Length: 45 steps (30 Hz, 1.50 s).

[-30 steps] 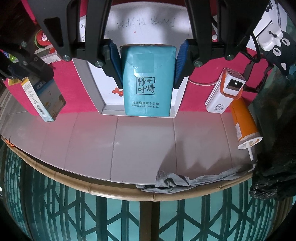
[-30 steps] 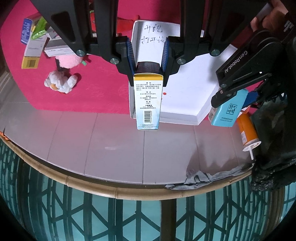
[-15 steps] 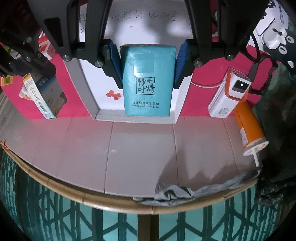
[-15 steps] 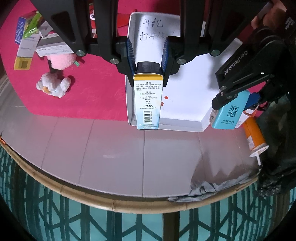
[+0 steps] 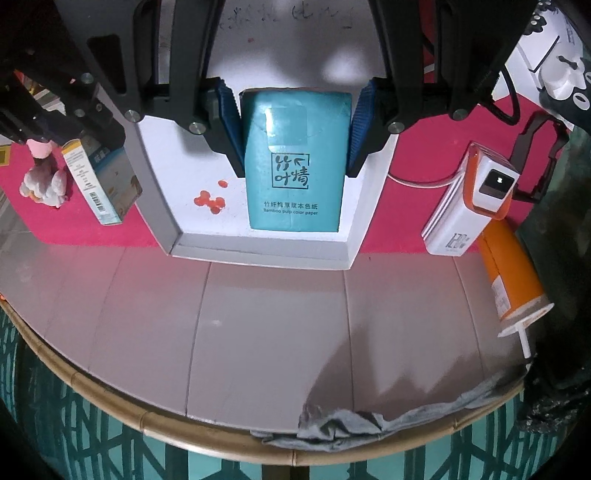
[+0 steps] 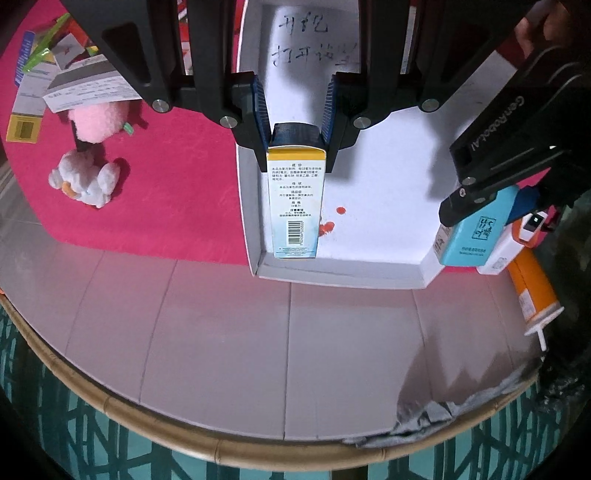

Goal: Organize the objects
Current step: 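Open both grippers to drop the tissue pack and medicine box into the tray, then move both grippers back to the pile of boxes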

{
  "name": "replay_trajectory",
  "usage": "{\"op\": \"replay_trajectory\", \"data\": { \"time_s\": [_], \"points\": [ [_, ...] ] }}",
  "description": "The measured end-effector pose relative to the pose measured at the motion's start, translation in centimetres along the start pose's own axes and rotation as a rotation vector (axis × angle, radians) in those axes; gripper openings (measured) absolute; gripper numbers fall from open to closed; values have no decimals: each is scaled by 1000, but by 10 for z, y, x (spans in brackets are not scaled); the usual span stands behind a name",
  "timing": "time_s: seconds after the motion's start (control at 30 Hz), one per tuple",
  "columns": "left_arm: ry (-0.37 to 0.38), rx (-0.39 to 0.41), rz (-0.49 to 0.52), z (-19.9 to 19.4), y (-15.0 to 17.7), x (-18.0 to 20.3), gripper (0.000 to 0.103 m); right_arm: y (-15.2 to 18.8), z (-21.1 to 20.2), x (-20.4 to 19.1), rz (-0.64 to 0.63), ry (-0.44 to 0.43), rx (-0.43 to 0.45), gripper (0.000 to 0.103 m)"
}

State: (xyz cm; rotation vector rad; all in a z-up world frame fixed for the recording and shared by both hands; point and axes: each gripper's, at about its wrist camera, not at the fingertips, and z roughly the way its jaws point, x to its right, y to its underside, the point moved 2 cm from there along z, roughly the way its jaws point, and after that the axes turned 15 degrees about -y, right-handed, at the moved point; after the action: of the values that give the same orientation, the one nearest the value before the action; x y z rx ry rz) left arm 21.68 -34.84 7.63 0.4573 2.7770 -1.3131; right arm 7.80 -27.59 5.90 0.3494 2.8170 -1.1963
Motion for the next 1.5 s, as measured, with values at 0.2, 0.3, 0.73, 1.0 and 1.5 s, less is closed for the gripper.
{"op": "replay_trajectory", "data": {
  "time_s": [0.2, 0.3, 0.73, 1.0, 1.5],
  "points": [
    [-5, -34, 0, 13, 3, 2, 51, 1, 17, 1, -8, 8, -19, 28],
    [-13, -39, 0, 16, 4, 2, 52, 1, 19, 0, -17, 7, -21, 28],
    [4, 50, -104, -27, 2, -18, 103, 8, -22, -9, -18, -42, 79, 80],
    [28, 80, -218, -63, 12, -45, 103, 24, -63, 4, 30, -72, 150, 84],
    [154, 125, -130, -107, 37, -8, 103, 66, -125, 46, 130, -49, 241, 91]
  ]
}}
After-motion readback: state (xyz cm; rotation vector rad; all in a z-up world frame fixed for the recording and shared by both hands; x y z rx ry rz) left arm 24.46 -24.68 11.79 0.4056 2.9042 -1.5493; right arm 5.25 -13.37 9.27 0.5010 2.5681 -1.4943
